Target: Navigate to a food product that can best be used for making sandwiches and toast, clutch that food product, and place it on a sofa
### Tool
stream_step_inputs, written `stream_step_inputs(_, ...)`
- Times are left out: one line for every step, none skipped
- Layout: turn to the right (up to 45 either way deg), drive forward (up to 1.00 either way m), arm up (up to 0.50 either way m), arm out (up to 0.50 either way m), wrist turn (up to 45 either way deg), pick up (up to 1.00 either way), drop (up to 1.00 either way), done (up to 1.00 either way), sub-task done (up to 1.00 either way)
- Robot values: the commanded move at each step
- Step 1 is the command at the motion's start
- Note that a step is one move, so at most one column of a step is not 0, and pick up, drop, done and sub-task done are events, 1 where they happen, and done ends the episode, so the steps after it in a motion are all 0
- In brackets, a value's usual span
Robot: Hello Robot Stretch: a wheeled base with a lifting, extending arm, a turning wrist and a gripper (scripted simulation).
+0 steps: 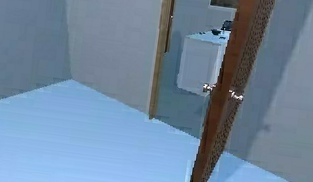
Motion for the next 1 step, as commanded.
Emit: stream_step_inputs(-3.0,0.0,0.0,0.0,0.0,0.0,0.0,0.0,0.0)
